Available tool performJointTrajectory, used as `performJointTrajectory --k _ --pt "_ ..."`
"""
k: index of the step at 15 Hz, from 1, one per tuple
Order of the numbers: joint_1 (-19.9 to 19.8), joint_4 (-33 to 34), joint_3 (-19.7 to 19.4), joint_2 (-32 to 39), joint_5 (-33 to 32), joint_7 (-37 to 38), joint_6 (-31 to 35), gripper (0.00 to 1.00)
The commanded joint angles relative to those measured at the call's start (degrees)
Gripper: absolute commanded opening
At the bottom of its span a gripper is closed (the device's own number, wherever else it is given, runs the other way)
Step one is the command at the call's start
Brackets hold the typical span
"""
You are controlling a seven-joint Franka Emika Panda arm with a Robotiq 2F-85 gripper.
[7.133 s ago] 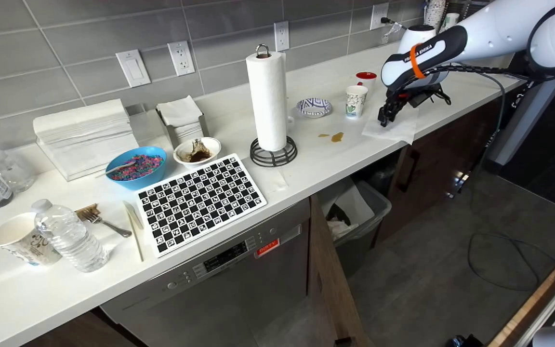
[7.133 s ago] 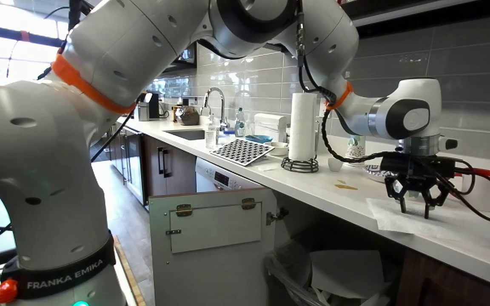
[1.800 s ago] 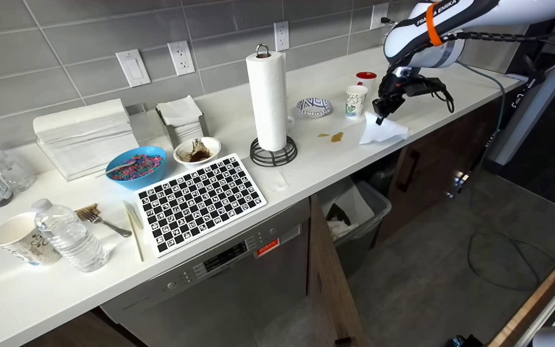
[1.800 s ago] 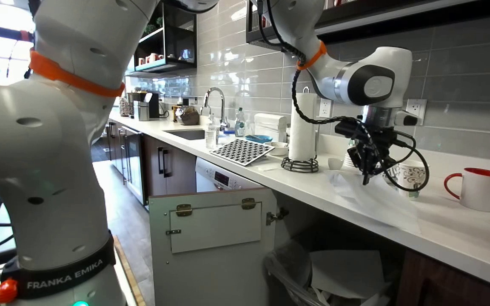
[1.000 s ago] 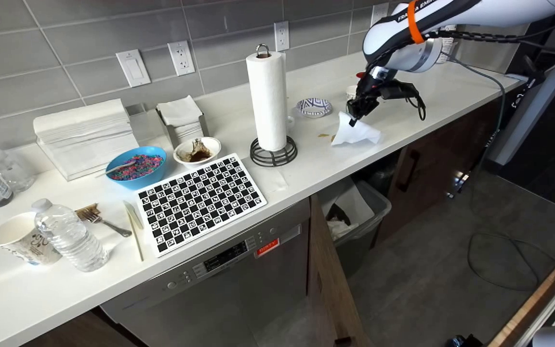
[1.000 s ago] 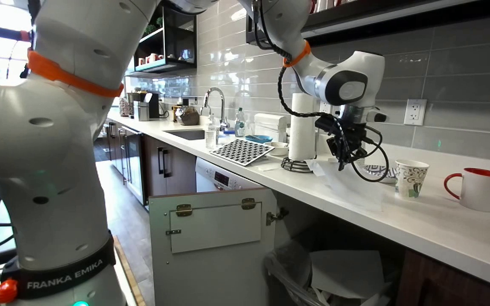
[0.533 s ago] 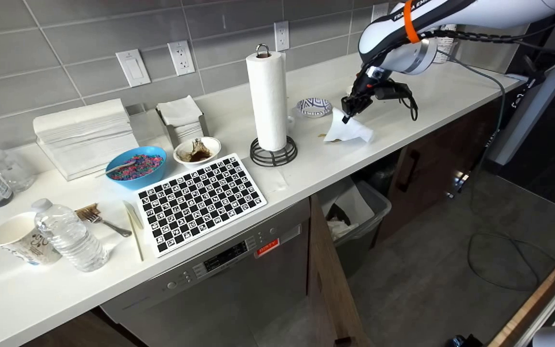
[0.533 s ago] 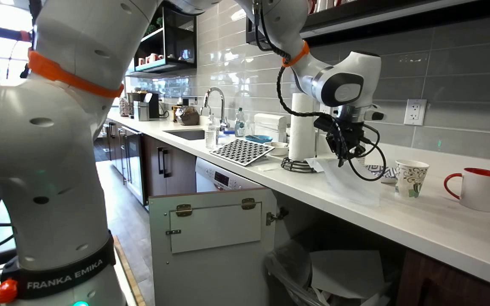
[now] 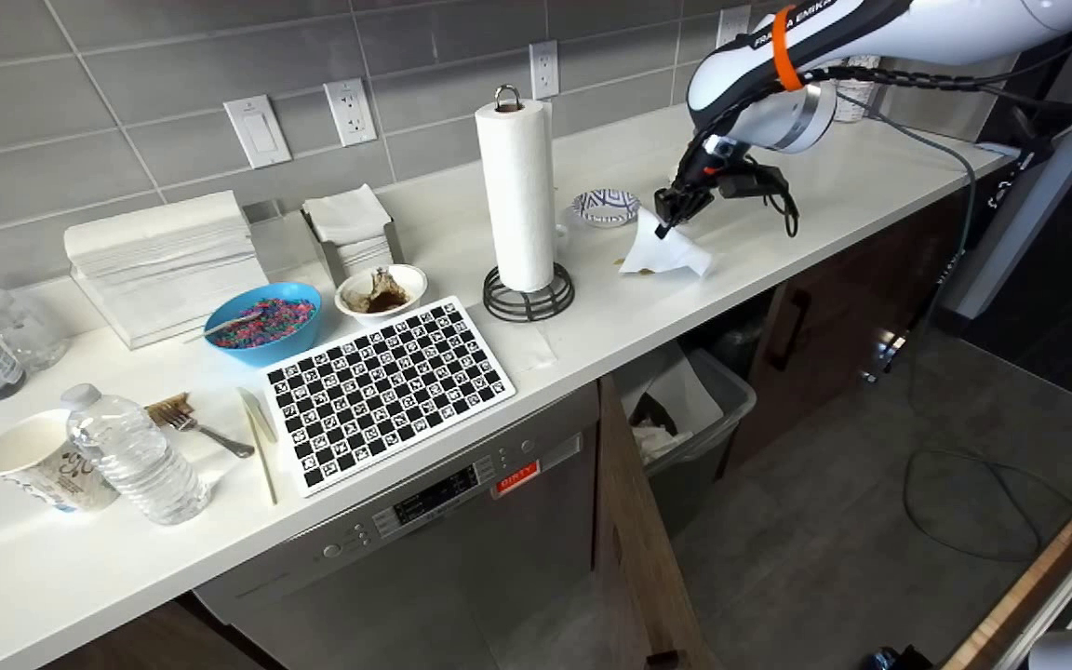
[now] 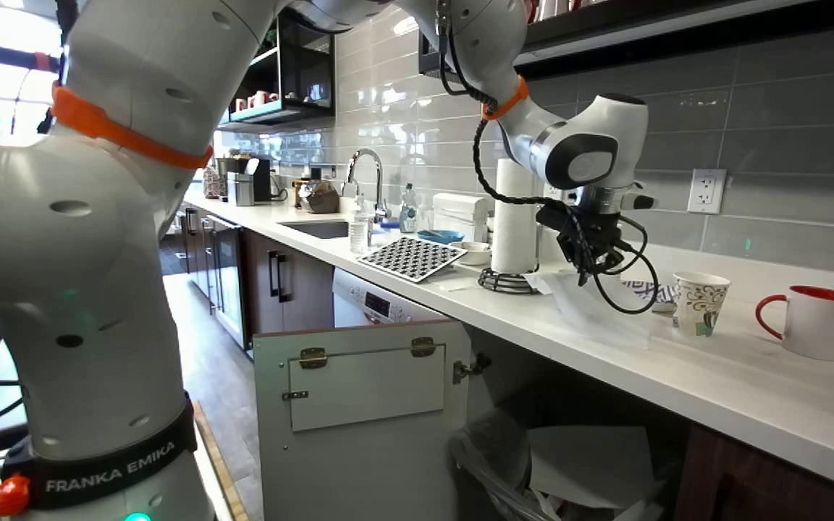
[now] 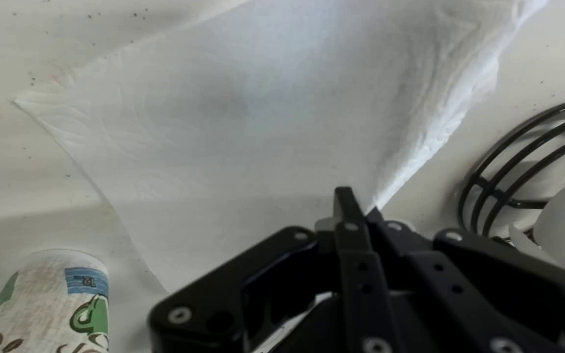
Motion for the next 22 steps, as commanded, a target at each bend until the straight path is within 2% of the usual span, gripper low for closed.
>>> performJointTrajectory --k 1,10,11,12,15,20,22 --pt "-1.21 0.12 1.43 0.76 2.85 -2.73 2.92 0.0" --pt "-1.95 1.15 3.97 6.54 3.65 -3.97 8.8 0.0" --pt "-1.94 1.16 4.17 7.03 3.38 -3.69 9.79 0.27" --pt "-2.17 1.34 4.53 7.37 3.46 -3.53 10.51 0.28" --pt "-3.53 1.38 6.21 7.41 4.28 -3.85 12.68 0.48" --pt "-6.36 0.46 9.74 5.84 4.99 -5.01 17.05 0.88" --pt "-6.62 -0.64 9.54 4.58 3.76 -4.45 16.78 1.0"
